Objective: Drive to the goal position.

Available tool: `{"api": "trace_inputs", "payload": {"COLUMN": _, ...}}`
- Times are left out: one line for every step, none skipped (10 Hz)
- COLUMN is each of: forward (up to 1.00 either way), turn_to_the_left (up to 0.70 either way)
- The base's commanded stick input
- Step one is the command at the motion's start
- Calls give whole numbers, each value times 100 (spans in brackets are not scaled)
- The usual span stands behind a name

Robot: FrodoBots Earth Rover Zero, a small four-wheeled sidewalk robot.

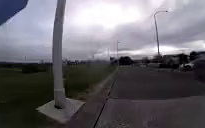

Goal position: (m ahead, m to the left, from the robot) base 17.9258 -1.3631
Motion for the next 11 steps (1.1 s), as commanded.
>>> {"api": "trace_inputs", "payload": {"forward": 0, "turn_to_the_left": -85}}
{"api": "trace_inputs", "payload": {"forward": 0, "turn_to_the_left": -85}}
{"api": "trace_inputs", "payload": {"forward": 0, "turn_to_the_left": -85}}
{"api": "trace_inputs", "payload": {"forward": 0, "turn_to_the_left": -85}}
{"api": "trace_inputs", "payload": {"forward": 0, "turn_to_the_left": -85}}
{"api": "trace_inputs", "payload": {"forward": 0, "turn_to_the_left": -85}}
{"api": "trace_inputs", "payload": {"forward": 0, "turn_to_the_left": -85}}
{"api": "trace_inputs", "payload": {"forward": 0, "turn_to_the_left": -85}}
{"api": "trace_inputs", "payload": {"forward": 0, "turn_to_the_left": 0}}
{"api": "trace_inputs", "payload": {"forward": 0, "turn_to_the_left": 0}}
{"api": "trace_inputs", "payload": {"forward": 0, "turn_to_the_left": 0}}
